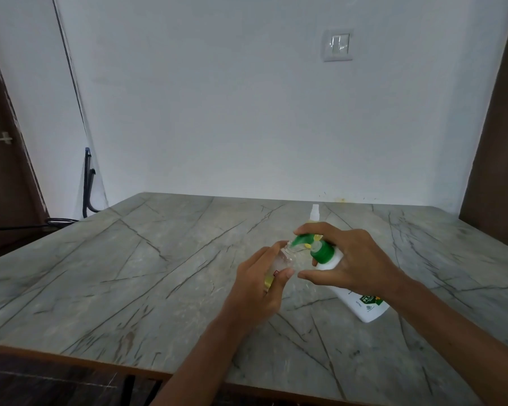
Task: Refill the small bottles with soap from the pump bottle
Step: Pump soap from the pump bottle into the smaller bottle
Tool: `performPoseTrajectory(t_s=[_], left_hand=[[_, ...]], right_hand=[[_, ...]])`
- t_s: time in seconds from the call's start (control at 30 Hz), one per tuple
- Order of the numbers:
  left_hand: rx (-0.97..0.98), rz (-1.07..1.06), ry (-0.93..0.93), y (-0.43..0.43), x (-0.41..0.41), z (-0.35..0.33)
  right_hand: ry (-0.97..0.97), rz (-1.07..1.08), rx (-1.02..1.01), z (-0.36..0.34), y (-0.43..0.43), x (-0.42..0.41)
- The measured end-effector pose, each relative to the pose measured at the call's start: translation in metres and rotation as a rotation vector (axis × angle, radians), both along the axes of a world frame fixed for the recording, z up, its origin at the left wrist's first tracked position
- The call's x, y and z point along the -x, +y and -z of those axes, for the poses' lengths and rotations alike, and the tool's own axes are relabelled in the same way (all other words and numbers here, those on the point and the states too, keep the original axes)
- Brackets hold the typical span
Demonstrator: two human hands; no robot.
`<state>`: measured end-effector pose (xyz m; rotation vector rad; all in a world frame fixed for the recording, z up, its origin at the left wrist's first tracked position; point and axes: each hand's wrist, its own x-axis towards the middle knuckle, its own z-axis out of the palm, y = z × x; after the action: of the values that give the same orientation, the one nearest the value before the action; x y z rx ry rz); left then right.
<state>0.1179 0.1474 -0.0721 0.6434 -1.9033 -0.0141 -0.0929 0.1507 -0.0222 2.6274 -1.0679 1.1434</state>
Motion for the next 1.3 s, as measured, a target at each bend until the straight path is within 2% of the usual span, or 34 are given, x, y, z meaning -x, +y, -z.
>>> performPoseTrajectory(t_s=[0.43, 0.7, 0.87, 1.3], left_hand=[[-0.007, 0.010, -0.062, 0.0008, 0.0004, 0.0034], [-0.011, -0.001, -0.008, -0.0004, -0.0015, 0.0017], [-0.015, -0.016, -0.002, -0.0005, -0.0010, 0.0014], [-0.008, 0.004, -0.046, 0.0023, -0.0017, 0.0021]], right_hand=[[-0.108, -0.072, -0.008, 0.0014, -0.0031, 0.0004], [0.036, 0.036, 0.026, 0.0010, 0.0002, -0.0010], [0.057, 0.040, 0.050, 0.0004, -0.0003, -0.0012], [-0.064, -0.030, -0.006, 0.0006, -0.0020, -0.0018]])
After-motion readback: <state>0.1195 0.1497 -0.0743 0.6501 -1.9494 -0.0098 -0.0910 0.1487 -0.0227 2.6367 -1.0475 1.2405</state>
